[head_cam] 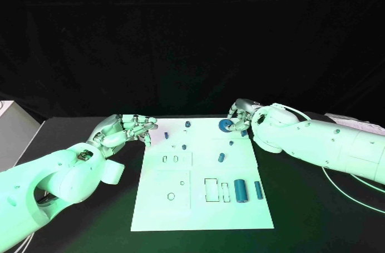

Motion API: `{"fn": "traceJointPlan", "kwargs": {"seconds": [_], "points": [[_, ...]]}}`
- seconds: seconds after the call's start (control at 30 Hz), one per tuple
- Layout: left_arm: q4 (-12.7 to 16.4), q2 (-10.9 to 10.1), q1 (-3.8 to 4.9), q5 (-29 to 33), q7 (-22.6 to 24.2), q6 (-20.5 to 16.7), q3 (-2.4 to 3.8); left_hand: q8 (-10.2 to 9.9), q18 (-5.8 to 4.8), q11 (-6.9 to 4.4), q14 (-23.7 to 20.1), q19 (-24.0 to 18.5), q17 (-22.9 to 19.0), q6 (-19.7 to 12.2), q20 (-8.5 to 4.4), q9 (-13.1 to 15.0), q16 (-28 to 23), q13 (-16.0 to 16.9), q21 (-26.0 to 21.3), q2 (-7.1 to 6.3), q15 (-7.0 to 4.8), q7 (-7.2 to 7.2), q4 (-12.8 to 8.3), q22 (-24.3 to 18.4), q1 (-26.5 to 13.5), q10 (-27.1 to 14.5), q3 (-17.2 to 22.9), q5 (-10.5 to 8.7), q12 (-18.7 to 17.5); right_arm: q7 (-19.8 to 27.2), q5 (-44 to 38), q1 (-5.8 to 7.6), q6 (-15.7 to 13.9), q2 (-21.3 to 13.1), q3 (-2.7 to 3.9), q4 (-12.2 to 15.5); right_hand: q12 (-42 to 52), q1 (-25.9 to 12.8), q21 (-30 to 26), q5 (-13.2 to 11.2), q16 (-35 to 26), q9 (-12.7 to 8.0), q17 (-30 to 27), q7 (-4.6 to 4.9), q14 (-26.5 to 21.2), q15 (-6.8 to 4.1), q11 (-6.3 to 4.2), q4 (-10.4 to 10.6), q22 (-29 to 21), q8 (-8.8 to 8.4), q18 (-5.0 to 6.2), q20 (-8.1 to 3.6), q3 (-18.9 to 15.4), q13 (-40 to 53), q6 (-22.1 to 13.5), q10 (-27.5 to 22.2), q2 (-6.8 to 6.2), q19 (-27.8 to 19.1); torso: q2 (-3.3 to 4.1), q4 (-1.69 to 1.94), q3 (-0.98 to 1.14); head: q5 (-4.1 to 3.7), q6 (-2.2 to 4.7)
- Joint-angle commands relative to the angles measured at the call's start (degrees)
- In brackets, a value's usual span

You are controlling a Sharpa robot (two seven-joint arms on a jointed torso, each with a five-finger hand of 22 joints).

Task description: Assemble the parts on the task board

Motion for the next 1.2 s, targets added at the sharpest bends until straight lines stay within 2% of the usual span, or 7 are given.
{"fn": "traceJointPlan", "kwargs": {"seconds": [0.03, 0.47, 0.63, 0.73, 1.0, 1.2], "points": [[0.14, 0.11, 0.04, -0.23, 0.32, 1.06, 0.04, -0.18, 0.28, 0.03, -0.39, -0.39, 0.08, -0.36, -0.13, 0.05, 0.23, 0.05, 0.35, -0.23, -0.12, 0.01, -0.04, 0.05, -0.32, -0.51, 0.30, 0.10, -0.23, -0.12, -0.64, -0.20, 1.45, 0.32, -0.08, -0.15, 0.11, 0.44, 0.13, 0.42, 0.23, 0.07, 15.06, -0.17, 5.97, 0.36, 0.31, 0.28, 15.08, 0.40, -0.82, 0.32, 0.16, 15.08, 0.54, 6.00, 0.05, 6.11, 0.02, 0.04, 0.00, 0.06, -0.12], [0.11, 0.10, 0.04, -0.34, 0.23, 1.09, 0.04, -0.16, 0.30, 0.00, -0.37, -0.59, 0.25, -0.33, -0.13, 0.12, 0.55, 0.07, 0.82, -0.20, -0.15, -0.04, -0.09, 0.35, -0.30, -0.52, 0.39, 0.10, -0.21, -0.06, 0.16, -0.41, 2.33, 0.56, -0.17, -0.34, 0.11, 0.71, 0.13, 1.02, 0.23, 0.14, 15.06, -0.35, 5.97, 0.23, 0.15, 0.72, 15.08, 0.82, -0.82, 0.23, 0.73, 15.08, 1.31, 6.00, 0.26, 6.11, 0.00, -0.02, -0.02, 0.26, -0.37], [0.07, 0.11, 0.04, -0.35, 0.20, 1.09, 0.04, -0.16, 0.30, 0.00, -0.37, -0.59, 0.25, -0.33, -0.13, 0.12, 0.55, 0.07, 0.82, -0.20, -0.15, -0.04, -0.09, 0.35, -0.30, -0.52, 0.39, 0.10, -0.21, 0.02, -0.34, -0.43, 2.01, 0.60, -0.20, -0.20, 0.11, 1.76, 0.13, 2.50, 0.23, 0.04, 15.06, -0.66, 5.97, -0.06, -0.16, 0.95, 15.08, 1.20, -0.82, -0.02, 2.87, 15.08, 2.56, 6.00, 0.75, 6.11, 0.01, 0.01, -0.03, 0.24, -0.41], [0.05, 0.11, 0.04, -0.35, 0.19, 1.09, 0.04, -0.16, 0.30, 0.00, -0.37, -0.59, 0.25, -0.33, -0.13, 0.12, 0.55, 0.07, 0.82, -0.20, -0.15, -0.04, -0.09, 0.35, -0.30, -0.52, 0.39, 0.10, -0.21, 0.11, -1.71, -0.45, 1.57, 0.56, -0.22, 0.06, 0.11, 2.43, 0.13, 3.11, 0.23, -0.16, 15.06, -0.71, 5.97, -0.14, -0.23, 0.66, 15.08, 1.07, -0.82, -0.12, 4.09, 15.08, 2.75, 6.00, 0.38, 6.11, -0.01, -0.01, -0.02, 0.23, -0.36], [0.01, 0.16, 0.03, -0.35, 0.16, 1.13, 0.04, -0.16, 0.30, 0.00, -0.37, -0.59, 0.25, -0.33, -0.13, 0.12, 0.55, 0.07, 0.82, -0.20, -0.15, -0.04, -0.09, 0.35, -0.30, -0.52, 0.39, 0.10, -0.21, 1.06, -6.49, -0.61, -2.48, -0.01, -0.26, 2.80, 0.11, 2.93, 0.13, 5.46, 0.23, -0.48, 15.06, -0.90, 5.97, -0.30, -0.41, 0.21, 15.08, 1.09, -0.82, -0.25, 6.95, 15.08, 3.81, 6.00, -0.58, 6.11, 0.01, 0.02, 0.03, 0.25, -0.06], [-0.07, 0.23, 0.03, -0.36, 0.15, 1.16, 0.04, -0.16, 0.30, 0.00, -0.37, -0.59, 0.25, -0.33, -0.13, 0.12, 0.55, 0.07, 0.82, -0.20, -0.15, -0.04, -0.09, 0.35, -0.30, -0.52, 0.39, 0.10, -0.21, 1.06, -10.05, -0.55, -5.04, -0.56, -0.17, 6.44, 0.11, 2.11, 0.13, 5.05, 0.23, -0.55, 15.06, -1.04, 5.97, -0.39, -0.53, 0.48, 15.08, 1.17, -0.82, -0.33, 7.52, 15.08, 4.32, 6.00, -1.15, 6.11, -0.12, -0.01, -0.08, 0.34, 0.08]]}}
